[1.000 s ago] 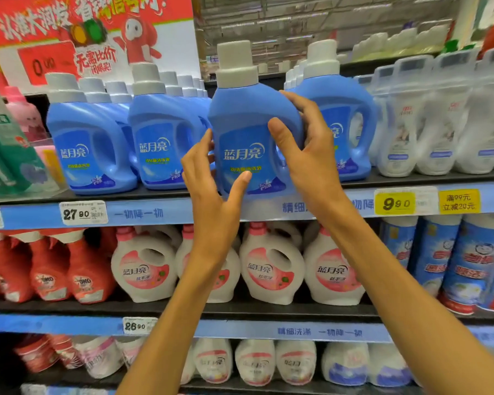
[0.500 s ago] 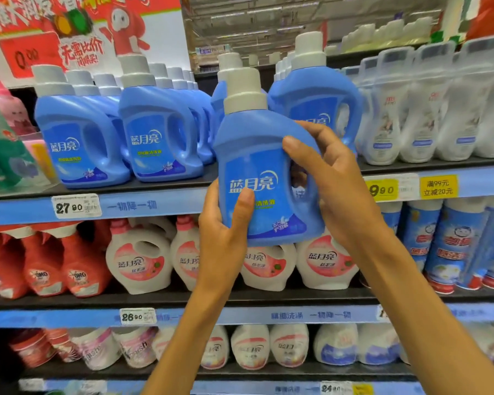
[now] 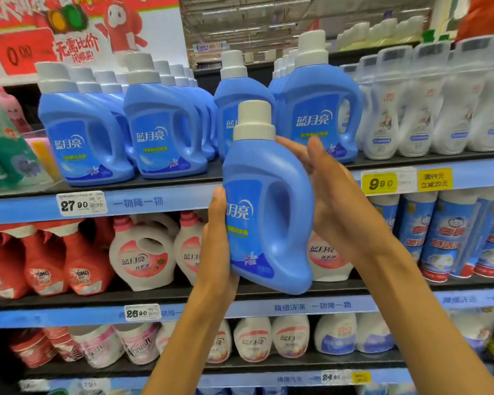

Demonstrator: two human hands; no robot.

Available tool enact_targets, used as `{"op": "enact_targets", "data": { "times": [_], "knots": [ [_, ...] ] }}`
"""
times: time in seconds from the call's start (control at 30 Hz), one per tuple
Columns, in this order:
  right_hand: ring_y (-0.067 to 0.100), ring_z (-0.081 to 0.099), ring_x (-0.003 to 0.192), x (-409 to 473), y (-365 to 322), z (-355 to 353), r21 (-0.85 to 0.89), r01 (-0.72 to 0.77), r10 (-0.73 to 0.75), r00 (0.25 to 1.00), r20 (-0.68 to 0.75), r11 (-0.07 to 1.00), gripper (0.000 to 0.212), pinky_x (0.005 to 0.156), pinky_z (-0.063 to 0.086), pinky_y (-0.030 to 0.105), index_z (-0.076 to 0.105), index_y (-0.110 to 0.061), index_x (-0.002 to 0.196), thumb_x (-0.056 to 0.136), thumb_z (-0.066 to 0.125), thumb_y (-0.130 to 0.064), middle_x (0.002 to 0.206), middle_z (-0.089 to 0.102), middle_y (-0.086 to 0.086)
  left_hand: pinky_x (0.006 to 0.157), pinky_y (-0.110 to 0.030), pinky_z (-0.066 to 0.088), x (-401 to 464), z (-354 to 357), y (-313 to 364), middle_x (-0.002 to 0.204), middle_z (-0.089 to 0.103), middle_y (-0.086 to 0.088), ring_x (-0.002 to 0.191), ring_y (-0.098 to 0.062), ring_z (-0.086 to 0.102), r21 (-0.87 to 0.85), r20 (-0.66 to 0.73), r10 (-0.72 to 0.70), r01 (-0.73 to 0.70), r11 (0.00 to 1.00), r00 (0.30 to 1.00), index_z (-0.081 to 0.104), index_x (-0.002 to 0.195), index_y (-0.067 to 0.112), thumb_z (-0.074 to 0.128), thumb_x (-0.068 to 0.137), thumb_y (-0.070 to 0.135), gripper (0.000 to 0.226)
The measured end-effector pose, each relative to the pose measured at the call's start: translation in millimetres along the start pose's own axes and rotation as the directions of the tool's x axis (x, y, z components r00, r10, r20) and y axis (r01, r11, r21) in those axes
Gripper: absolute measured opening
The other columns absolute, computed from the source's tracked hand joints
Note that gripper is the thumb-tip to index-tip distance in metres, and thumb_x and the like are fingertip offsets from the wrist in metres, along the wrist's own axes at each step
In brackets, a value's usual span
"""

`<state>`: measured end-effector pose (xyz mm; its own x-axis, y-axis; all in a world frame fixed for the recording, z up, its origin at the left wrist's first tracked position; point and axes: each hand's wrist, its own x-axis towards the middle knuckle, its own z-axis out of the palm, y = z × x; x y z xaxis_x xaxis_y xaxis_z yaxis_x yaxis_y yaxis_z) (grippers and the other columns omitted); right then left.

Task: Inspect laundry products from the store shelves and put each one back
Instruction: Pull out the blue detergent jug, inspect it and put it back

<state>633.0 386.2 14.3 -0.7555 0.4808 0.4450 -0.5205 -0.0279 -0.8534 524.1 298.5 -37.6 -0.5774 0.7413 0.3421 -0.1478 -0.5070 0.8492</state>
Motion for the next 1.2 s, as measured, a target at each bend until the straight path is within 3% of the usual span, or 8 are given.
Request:
{"op": "enact_targets", "data": {
  "times": [0.07,0.17,0.3,0.5,0.6,0.73,1.0,1.2],
  "knots": [
    [0.035,0.048,0.086,7,-1,3,0.071,-0.093,0.096,0.995,-0.041,0.993,0.055,0.092,0.043,0.034,0.060,-0.008,0.115,0.078,0.058,-0.049,0.102,0.062,0.019,0.083,-0.034,0.055,-3,1,0,0.113,0.071,-0.004,0.104,-0.017,0.067,-0.060,0.095,-0.058,0.064,0.996,0.994,0.075,0.102,0.028,0.050,0.083,0.057,0.043],
    [0.026,0.066,0.099,12,7,6,0.265,-0.175,0.178,0.984,0.011,0.948,0.053,0.096,0.048,0.038,0.062,-0.009,0.112,0.077,0.052,-0.047,0.102,0.070,0.012,0.087,-0.030,0.053,-11,0,-7,0.116,0.070,0.001,0.109,-0.012,0.064,-0.041,0.189,-0.134,0.144,0.989,0.973,0.074,0.103,0.031,0.052,0.086,0.049,0.033],
    [0.018,0.063,0.075,8,15,10,0.443,-0.120,0.130,0.991,0.006,0.889,0.029,0.086,0.046,0.034,0.063,-0.008,0.089,0.078,0.061,-0.035,0.078,0.065,0.007,0.081,-0.022,0.054,-19,-7,-15,0.115,0.071,0.004,0.107,-0.010,0.066,0.079,0.158,-0.149,0.138,0.987,0.976,0.073,0.102,0.037,0.052,0.083,0.060,0.036],
    [0.015,0.061,0.077,10,9,19,-0.214,0.149,-0.209,0.934,-0.290,0.965,0.024,0.075,0.050,0.031,0.062,-0.011,0.088,0.081,0.062,-0.035,0.083,0.068,0.007,0.082,-0.014,0.051,-19,-9,-3,0.133,0.059,-0.001,0.122,-0.013,0.056,0.277,0.155,-0.092,0.046,0.960,0.984,0.058,0.120,0.023,0.052,0.081,0.064,0.057],
    [0.017,0.058,0.081,10,4,23,-0.280,0.156,-0.257,0.890,-0.375,0.947,0.030,0.076,0.048,0.033,0.063,-0.006,0.094,0.085,0.064,-0.035,0.088,0.062,0.011,0.087,-0.012,0.047,-24,-7,-5,0.137,0.054,0.011,0.123,-0.003,0.052,0.431,0.292,-0.071,-0.065,0.900,0.954,0.046,0.133,0.024,0.071,0.057,0.071,0.093],
    [0.011,0.057,0.077,9,0,27,-0.451,0.068,-0.251,0.899,-0.360,0.890,0.032,0.071,0.045,0.028,0.063,-0.007,0.090,0.085,0.067,-0.039,0.083,0.060,0.006,0.075,-0.010,0.049,-38,-9,-11,0.107,0.069,0.019,0.099,0.004,0.063,0.421,0.277,0.043,-0.161,0.893,0.960,0.056,0.121,0.031,0.074,0.068,0.048,0.058],
    [0.030,0.066,0.103,3,-12,6,-0.368,0.032,-0.028,0.999,0.017,0.929,0.034,0.089,0.053,0.040,0.067,-0.011,0.105,0.082,0.061,-0.035,0.106,0.072,0.009,0.091,-0.022,0.050,-37,-29,3,0.122,0.065,0.014,0.117,-0.010,0.060,0.257,0.454,-0.109,-0.013,0.966,0.884,0.064,0.113,0.047,0.071,0.074,0.055,0.040],
    [0.016,0.069,0.079,-2,-6,7,-0.407,0.106,-0.167,0.979,-0.118,0.907,0.021,0.071,0.055,0.027,0.070,-0.013,0.088,0.081,0.065,-0.032,0.088,0.075,0.002,0.092,-0.036,0.054,-34,-33,1,0.115,0.071,-0.002,0.108,-0.022,0.066,0.213,0.317,-0.171,0.106,0.971,0.933,0.071,0.110,0.024,0.073,0.073,0.052,0.046]
  ]
}}
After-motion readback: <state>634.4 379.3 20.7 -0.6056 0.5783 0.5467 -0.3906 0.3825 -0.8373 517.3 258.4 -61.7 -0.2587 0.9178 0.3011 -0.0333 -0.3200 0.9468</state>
